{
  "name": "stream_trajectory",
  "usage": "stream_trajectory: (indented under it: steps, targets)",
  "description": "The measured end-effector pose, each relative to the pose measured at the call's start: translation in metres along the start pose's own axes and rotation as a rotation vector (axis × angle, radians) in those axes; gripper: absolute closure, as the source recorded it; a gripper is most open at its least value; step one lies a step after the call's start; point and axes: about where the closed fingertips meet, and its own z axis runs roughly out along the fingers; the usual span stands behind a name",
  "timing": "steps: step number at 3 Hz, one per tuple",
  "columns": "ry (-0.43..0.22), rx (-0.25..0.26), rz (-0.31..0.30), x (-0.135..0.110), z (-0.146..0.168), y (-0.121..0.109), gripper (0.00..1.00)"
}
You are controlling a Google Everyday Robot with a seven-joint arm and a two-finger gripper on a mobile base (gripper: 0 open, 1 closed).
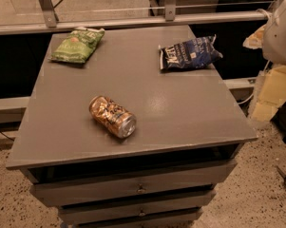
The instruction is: Pick orange can
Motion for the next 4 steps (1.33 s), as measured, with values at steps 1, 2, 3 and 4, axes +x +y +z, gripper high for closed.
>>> stream_trajectory:
  steps: [1, 2, 3, 4]
  targets:
    - [0.000, 0.000, 0.000, 0.000, 0.000, 0.000, 0.00]
    - [-0.030, -0.017, -0.018, -0.025, 0.011, 0.004, 0.00]
    - [-0.096, -0.067, -0.047, -0.086, 0.037, 0.014, 0.00]
    - [-0.154, -0.142, -0.034, -0.173, 0.076, 0.026, 0.00]
